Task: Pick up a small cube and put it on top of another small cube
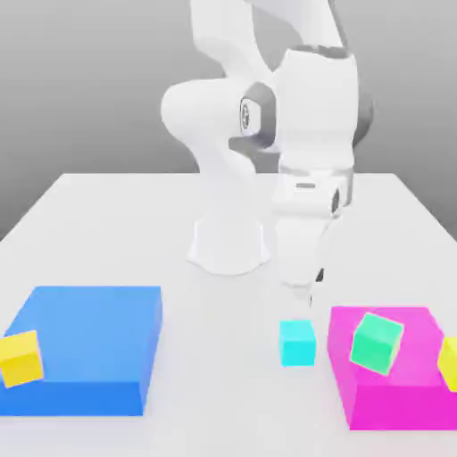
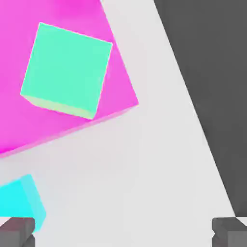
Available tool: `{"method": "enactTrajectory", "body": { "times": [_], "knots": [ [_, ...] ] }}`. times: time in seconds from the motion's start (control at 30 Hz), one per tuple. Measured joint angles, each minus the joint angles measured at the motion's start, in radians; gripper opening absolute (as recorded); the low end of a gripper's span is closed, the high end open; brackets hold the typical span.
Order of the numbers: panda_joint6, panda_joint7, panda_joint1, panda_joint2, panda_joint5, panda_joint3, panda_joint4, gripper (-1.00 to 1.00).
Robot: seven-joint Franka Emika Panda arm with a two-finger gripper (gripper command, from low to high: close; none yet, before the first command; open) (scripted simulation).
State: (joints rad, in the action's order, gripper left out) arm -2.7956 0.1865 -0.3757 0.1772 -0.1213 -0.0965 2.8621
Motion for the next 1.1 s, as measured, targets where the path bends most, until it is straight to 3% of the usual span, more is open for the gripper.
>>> {"method": "enactTrajectory", "body": {
  "times": [0.17, 0.6, 0.63, 0.87, 1.1],
  "knots": [
    [-0.093, 0.226, -0.078, -0.108, 0.081, -0.019, 0.085, 0.0],
    [-0.333, 0.325, -0.008, -0.397, 0.199, 0.088, 0.045, 0.0],
    [-0.345, 0.326, -0.001, -0.411, 0.199, 0.094, 0.043, -1.0],
    [-0.343, 0.325, 0.0, -0.411, 0.197, 0.095, 0.043, -1.0],
    [-0.221, 0.28, -0.044, -0.266, 0.147, 0.042, 0.061, -1.0]
  ]
}}
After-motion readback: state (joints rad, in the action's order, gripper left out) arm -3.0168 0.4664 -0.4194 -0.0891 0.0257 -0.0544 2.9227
